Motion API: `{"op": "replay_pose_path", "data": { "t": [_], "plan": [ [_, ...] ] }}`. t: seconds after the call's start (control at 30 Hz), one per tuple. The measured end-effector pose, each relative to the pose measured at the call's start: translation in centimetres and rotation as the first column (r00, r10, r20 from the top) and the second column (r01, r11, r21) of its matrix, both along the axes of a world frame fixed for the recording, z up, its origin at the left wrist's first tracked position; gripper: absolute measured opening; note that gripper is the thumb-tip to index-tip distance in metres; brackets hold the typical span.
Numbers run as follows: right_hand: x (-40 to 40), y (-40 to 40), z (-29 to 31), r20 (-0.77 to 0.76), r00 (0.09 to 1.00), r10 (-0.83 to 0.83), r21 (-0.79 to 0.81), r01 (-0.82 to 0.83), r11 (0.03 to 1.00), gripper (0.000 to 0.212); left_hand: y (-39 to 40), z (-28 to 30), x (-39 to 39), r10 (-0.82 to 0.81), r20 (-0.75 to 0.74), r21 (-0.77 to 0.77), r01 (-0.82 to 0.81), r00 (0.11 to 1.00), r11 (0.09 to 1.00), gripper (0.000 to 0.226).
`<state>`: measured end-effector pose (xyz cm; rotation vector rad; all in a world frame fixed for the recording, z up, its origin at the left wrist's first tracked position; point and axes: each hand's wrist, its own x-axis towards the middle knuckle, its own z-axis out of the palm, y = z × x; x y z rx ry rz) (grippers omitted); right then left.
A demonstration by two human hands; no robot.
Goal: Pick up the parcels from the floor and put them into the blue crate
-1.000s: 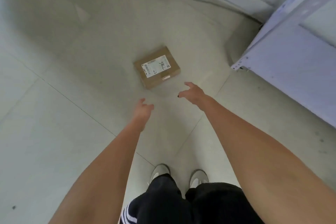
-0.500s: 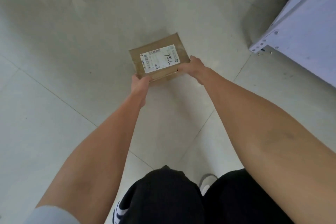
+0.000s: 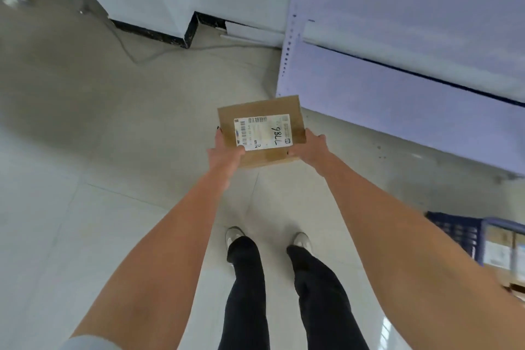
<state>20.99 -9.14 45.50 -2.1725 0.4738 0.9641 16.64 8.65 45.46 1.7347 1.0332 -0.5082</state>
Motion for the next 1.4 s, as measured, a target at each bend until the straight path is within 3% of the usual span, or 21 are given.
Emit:
{"op": "replay_pose_path", "data": {
  "t": [0.1,0.27,0.4,0.53,0.73,0.93,1.13,1.27,1.4],
  "plan": [
    [-2.5,-6.1,5.9,0.006,0.992,-0.125,0.024,0.125,0.992,0.079,-5.1,6.2,-1.0,-0.133,0.032,0.015,0.132,0.991,0.991,0.081],
    [-8.8,-18.7,12.5,0.06,0.95,-0.308,0.069,0.304,0.95,0.07,-17.1,12.2,-4.7,-0.247,0.067,0.013,0.246,0.967,0.969,0.077],
    [-15.7,-30.9,15.6,0.066,0.901,-0.429,0.091,0.423,0.902,0.063,-29.6,13.7,-10.6,-0.248,0.108,-0.063,0.256,0.963,0.965,0.077],
    [-22.0,-43.4,17.5,0.048,0.853,-0.52,0.173,0.505,0.845,0.073,-42.1,14.1,-16.1,-0.262,0.112,-0.146,0.277,0.959,0.95,0.076],
    [-28.3,-58.1,18.7,0.024,0.795,-0.606,0.163,0.595,0.787,0.067,-56.7,14.7,-19.8,-0.376,0.129,-0.176,0.395,0.918,0.902,0.076],
    [-30.8,-69.2,16.9,-0.002,0.747,-0.665,0.162,0.657,0.737,0.07,-68.4,14.2,-21.4,-0.458,0.121,-0.199,0.474,0.88,0.858,0.074],
    [-30.2,-78.7,12.8,-0.046,0.776,-0.629,0.14,0.629,0.765,0.075,-77.7,10.6,-21.6,-0.464,0.084,-0.207,0.471,0.882,0.858,0.068],
    [-30.2,-82.3,8.6,-0.092,0.795,-0.6,0.126,0.607,0.785,0.072,-81.5,7.4,-21.8,-0.468,0.059,-0.153,0.472,0.882,0.869,0.065],
    [-30.5,-83.9,2.8,-0.197,0.803,-0.563,0.107,0.588,0.802,0.078,-83.1,1.8,-21.7,-0.474,-0.049,-0.099,0.468,0.879,0.878,0.077]
  ]
}}
